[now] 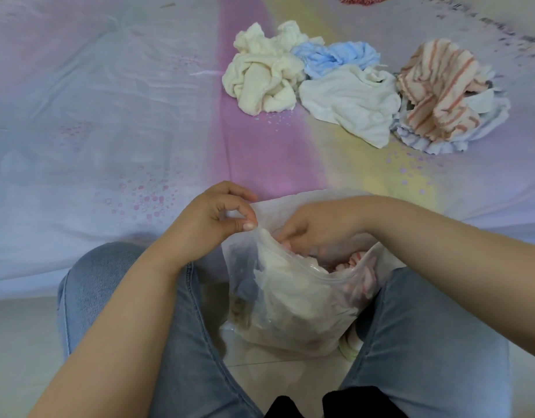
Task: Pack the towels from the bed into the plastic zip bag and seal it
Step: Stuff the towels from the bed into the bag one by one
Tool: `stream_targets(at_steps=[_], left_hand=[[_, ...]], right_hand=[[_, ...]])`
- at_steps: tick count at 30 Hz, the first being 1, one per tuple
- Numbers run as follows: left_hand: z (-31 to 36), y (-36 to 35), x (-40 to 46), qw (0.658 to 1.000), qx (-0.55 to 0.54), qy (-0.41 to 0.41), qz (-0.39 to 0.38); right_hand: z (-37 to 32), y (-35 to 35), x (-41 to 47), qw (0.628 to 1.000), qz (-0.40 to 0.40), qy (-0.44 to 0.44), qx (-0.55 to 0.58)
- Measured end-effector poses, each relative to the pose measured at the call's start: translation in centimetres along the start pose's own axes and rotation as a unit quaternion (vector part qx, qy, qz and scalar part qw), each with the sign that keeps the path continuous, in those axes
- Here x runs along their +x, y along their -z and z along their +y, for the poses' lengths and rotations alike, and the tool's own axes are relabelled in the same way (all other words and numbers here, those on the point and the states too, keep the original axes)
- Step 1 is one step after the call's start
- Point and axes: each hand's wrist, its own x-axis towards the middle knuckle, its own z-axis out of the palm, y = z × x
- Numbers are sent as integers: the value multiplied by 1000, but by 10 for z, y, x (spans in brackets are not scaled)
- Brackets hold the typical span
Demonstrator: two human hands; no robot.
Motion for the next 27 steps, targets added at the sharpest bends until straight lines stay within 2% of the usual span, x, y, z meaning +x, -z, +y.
stream_targets(at_steps=[2,4,5,7,10,12,14,17,20,23,25,26,27], left_hand=[[-2,-3,2,1000,5,1,14],[-4,-8,6,1000,16,-3,14],[-5,-9,8,1000,15,-2,12],[-4,-11,12,1000,5,4,11],[-3,-13,18,999,0,7,42],[-2,-16,20,998,3,1,67],[-3,-18,20,997,15,-6,82],[-6,-18,20,995,36,-18,94],[-8,-20,20,990,81,-51,107],[-8,-22,20,983,117,-82,113],[-9,-22,20,981,130,-89,116],[-9,-22,20,980,133,-91,117],[-10,-22,20,980,133,-92,119]], right_hand=[[9,27,6,986,161,-8,39],[31,57,17,933,358,-28,35],[47,71,23,900,432,-48,25],[82,95,35,863,488,-128,-24],[127,109,47,858,425,-281,-69],[150,106,55,853,405,-302,-129],[158,103,61,836,437,-285,-170],[147,102,57,828,493,-243,-115],[99,88,43,846,516,-133,-5],[36,60,20,907,396,-11,145],[11,50,8,923,310,44,223],[6,49,7,925,299,62,228],[6,51,9,922,320,72,207]])
